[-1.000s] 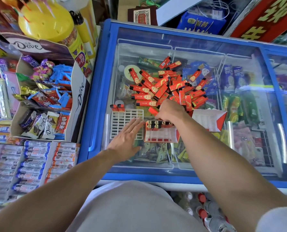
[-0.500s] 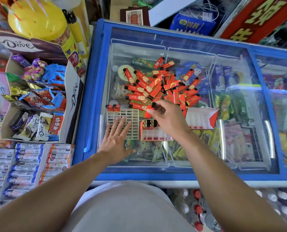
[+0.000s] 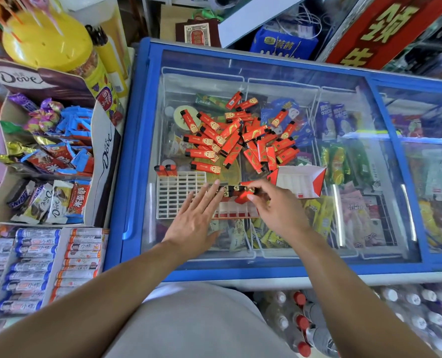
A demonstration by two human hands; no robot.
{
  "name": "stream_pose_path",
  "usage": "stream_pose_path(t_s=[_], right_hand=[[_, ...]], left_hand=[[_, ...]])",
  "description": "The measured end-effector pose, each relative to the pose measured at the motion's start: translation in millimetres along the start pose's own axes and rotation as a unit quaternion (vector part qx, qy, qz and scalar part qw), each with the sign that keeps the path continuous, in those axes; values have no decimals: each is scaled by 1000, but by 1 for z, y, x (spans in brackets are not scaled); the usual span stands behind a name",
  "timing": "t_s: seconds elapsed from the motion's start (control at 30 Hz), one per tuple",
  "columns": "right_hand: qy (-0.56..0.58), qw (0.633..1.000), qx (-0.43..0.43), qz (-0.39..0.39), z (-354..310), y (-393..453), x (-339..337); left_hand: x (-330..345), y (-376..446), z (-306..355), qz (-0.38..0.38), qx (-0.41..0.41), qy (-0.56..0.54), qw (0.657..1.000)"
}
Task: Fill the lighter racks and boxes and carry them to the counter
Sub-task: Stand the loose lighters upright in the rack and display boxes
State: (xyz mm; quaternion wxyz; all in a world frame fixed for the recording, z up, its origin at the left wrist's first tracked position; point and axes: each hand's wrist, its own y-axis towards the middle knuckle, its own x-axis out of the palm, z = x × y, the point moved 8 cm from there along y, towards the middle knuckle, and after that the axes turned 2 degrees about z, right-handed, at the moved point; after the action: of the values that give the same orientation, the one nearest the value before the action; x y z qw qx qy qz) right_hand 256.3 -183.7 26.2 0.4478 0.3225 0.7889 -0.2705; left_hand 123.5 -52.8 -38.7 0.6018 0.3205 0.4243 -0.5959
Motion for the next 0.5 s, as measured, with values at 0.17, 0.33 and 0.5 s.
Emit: stream_pose_path(t_s=[0.17, 0.33, 0.5], right_hand=[[-29, 998, -51, 22, -12, 5, 19], [-48, 996, -68, 45, -14, 5, 18], [-71, 994, -78, 28, -8, 5, 24]], left_hand=[[5, -1, -3, -28, -3, -8, 1000], [4, -2, -1, -45, -7, -23, 999], [5, -2, 0, -41, -10, -43, 998]])
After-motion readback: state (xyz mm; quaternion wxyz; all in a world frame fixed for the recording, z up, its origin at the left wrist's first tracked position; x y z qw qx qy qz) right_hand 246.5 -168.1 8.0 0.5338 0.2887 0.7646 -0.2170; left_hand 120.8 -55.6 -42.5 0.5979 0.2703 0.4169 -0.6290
